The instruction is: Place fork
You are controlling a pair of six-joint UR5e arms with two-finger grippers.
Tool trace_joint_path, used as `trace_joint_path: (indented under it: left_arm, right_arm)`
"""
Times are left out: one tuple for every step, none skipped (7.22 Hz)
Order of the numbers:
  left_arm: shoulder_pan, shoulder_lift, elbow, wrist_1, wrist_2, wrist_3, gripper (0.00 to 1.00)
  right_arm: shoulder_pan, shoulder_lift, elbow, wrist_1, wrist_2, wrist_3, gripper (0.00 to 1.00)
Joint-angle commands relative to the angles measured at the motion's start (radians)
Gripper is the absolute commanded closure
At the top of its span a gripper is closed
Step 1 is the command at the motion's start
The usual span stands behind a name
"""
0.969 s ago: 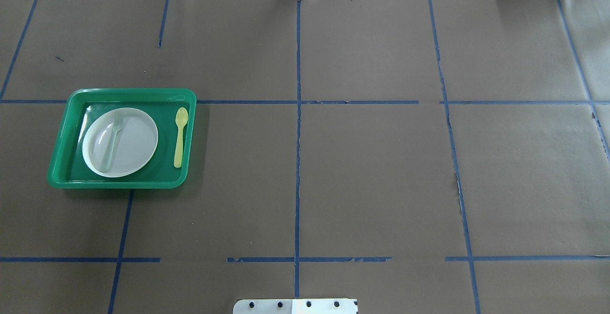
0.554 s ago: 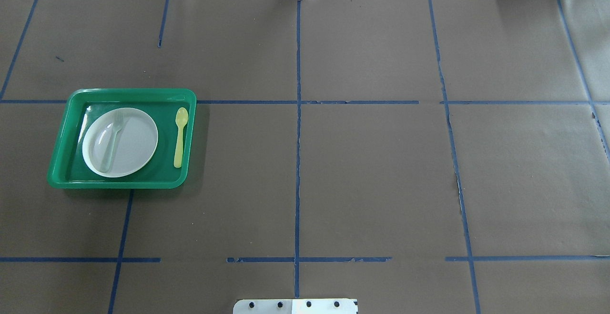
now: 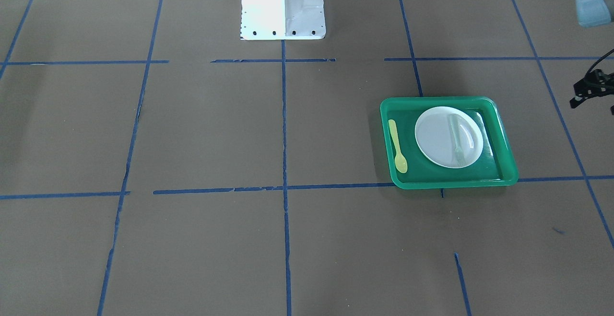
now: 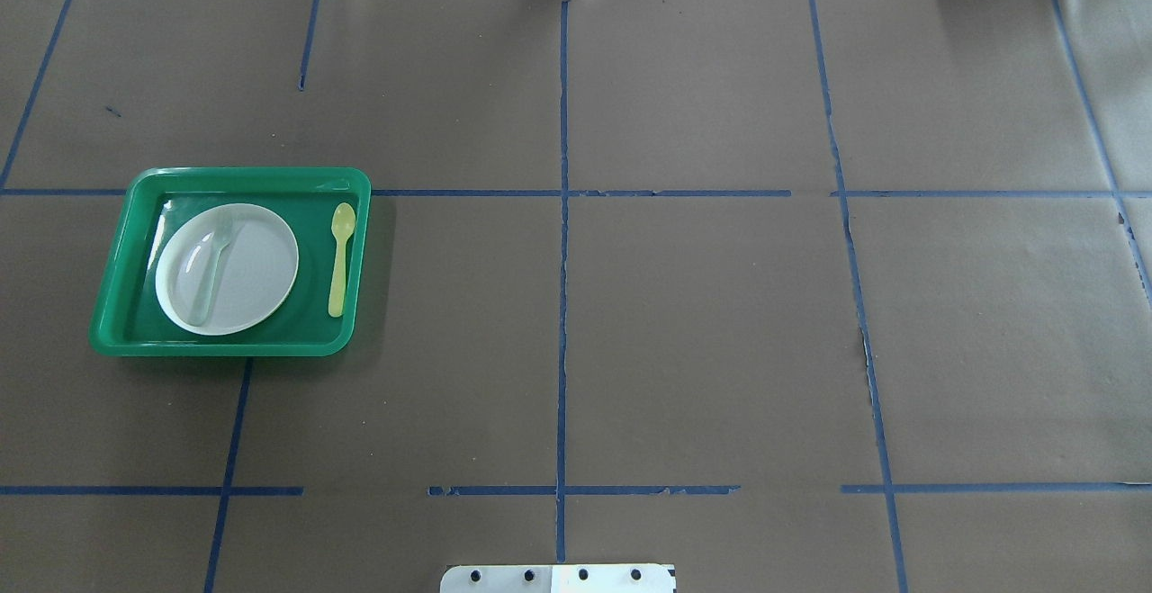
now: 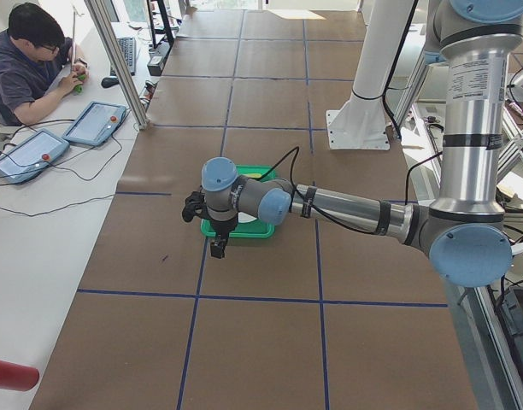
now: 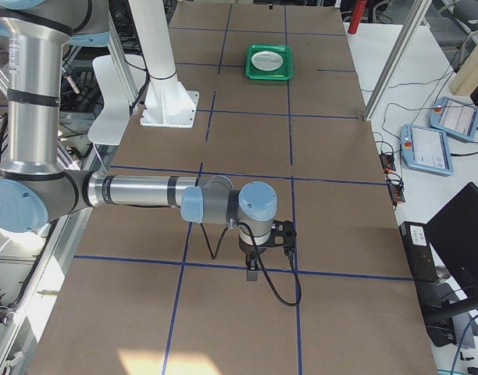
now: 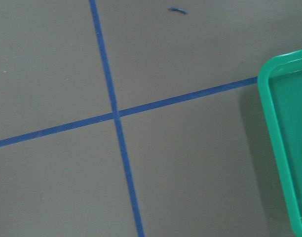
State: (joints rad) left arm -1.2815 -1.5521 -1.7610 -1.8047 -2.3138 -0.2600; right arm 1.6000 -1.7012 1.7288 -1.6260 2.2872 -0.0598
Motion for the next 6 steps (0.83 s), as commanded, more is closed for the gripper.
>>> trace_joint_path:
  left_arm:
    - [0.164, -0.029, 0.0, -0.163, 0.011, -0.3, 0.0]
    - [0.244, -0.078, 0.005, -0.165, 0.028, -0.408, 0.0]
    - [0.299, -0.097, 0.006, -0.166, 0.112, -0.48, 0.0]
    - [0.335, -0.098, 0.008, -0.173, 0.137, -0.508, 0.0]
    - [0.365, -0.105, 0.02, -0.217, 0.157, -0.546, 0.0]
    - [0.405, -0.105, 0.043, -0.284, 0.213, -0.595, 0.0]
  right_arm:
    - [0.0, 0.0, 0.0, 0.0, 0.0, 0.0, 0.0]
    - [0.0, 0.0, 0.0, 0.0, 0.0, 0.0, 0.0]
    - [0.0, 0.0, 0.0, 0.0, 0.0, 0.0, 0.0]
    - [0.0, 0.0, 0.0, 0.0, 0.0, 0.0, 0.0]
    - [0.0, 0.0, 0.0, 0.0, 0.0, 0.0, 0.0]
    - [0.0, 0.0, 0.0, 0.0, 0.0, 0.0, 0.0]
